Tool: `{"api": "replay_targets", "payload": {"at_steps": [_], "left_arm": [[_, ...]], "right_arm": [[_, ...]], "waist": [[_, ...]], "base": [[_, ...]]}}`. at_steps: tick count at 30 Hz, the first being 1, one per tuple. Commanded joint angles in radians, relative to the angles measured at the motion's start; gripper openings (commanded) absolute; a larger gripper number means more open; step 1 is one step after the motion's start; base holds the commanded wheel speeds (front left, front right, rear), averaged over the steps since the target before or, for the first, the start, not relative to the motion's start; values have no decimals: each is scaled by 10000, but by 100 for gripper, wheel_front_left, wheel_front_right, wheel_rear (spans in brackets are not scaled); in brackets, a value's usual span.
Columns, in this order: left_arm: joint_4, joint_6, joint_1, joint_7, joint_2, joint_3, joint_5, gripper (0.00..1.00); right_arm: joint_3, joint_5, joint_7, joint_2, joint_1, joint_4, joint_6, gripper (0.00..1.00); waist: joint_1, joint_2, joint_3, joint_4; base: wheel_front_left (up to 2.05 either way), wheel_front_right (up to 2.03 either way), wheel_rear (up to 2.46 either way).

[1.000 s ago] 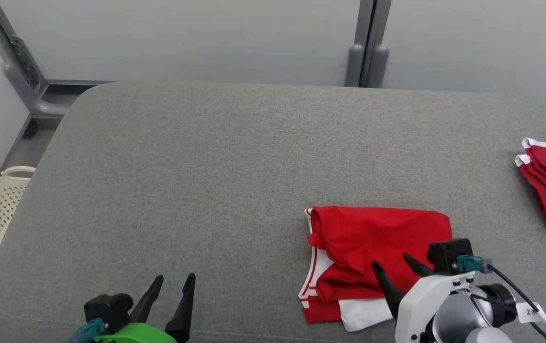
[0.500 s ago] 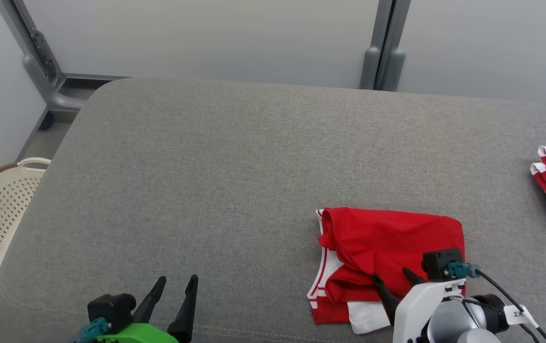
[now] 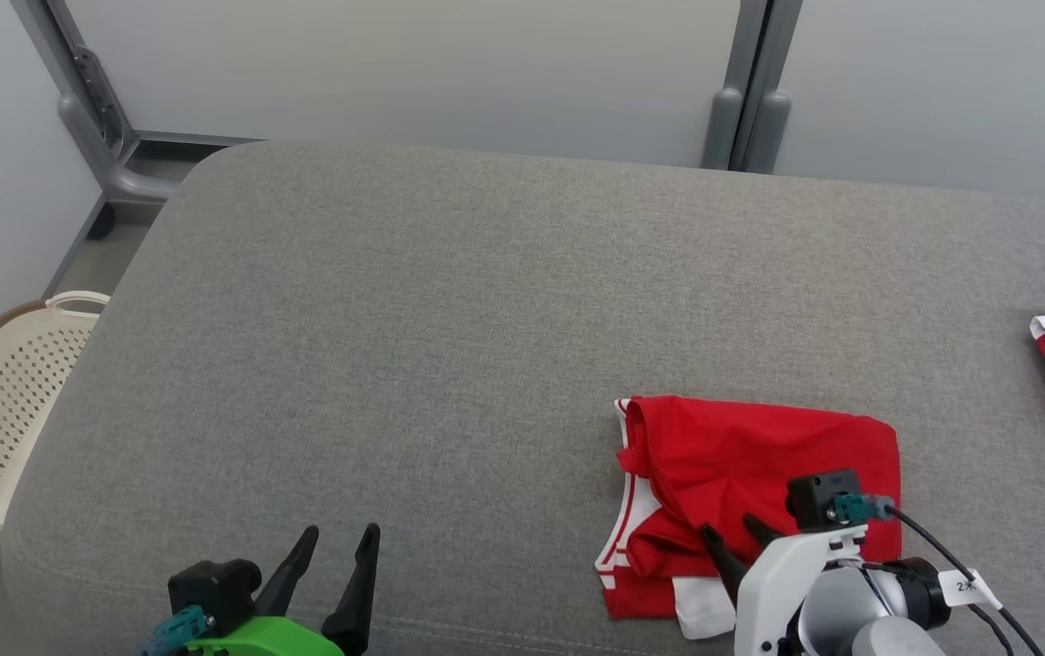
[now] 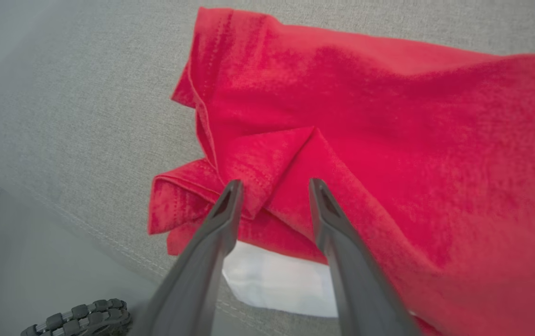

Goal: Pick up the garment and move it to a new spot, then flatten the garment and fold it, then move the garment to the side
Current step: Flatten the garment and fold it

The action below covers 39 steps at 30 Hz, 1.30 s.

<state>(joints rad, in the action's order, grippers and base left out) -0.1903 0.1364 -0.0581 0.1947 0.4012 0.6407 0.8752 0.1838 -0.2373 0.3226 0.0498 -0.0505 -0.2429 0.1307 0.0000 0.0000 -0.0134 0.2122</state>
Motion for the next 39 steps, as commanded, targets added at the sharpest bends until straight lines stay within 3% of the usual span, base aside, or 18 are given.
{"api": "replay_targets", "payload": {"at_steps": [1,6,11,13,14,16,23,24,26,32,39], "left_arm": [[20,-3,-233,29,38,-4,0,100],[-13,-21,-180,54,62,-12,28,100],[-30,-12,-176,94,62,-22,54,100],[-30,-26,-186,92,64,-14,57,100],[-32,-26,-188,94,66,-11,59,100],[-32,-34,-196,99,69,-6,63,100],[-50,-29,-281,86,64,23,64,100],[-51,-32,-292,85,65,25,62,100],[-62,-33,-312,85,70,34,59,100],[-83,-13,-324,98,77,38,84,100],[-74,17,-170,124,110,37,137,100]], "right_arm": [[121,-109,-85,22,-123,-53,-1,75],[201,-145,37,27,-30,-51,-1,83],[205,-111,155,25,81,-26,-1,75],[184,-92,172,25,80,-33,-1,62],[157,-95,169,27,83,-43,-1,50],[97,-54,160,25,62,-77,-1,35],[13,42,113,27,-163,-359,-1,23],[37,44,106,25,-207,-416,-1,19],[102,6,62,25,-262,-516,-1,0],[438,-370,112,25,-326,-531,-1,0],[666,-908,1086,28,137,398,-1,0]], "waist": [[0,0,18,47],[0,0,20,95],[0,0,34,96],[0,0,37,91],[0,0,38,87],[0,0,51,79],[0,0,116,114],[0,0,125,121],[0,0,132,141],[0,0,120,175],[0,0,11,112]], "base": [[0,0,0],[0,0,0],[0,0,0],[0,0,0],[0,0,0],[0,0,0],[0,0,0],[0,0,0],[0,0,0],[0,0,0],[0,0,0]]}}
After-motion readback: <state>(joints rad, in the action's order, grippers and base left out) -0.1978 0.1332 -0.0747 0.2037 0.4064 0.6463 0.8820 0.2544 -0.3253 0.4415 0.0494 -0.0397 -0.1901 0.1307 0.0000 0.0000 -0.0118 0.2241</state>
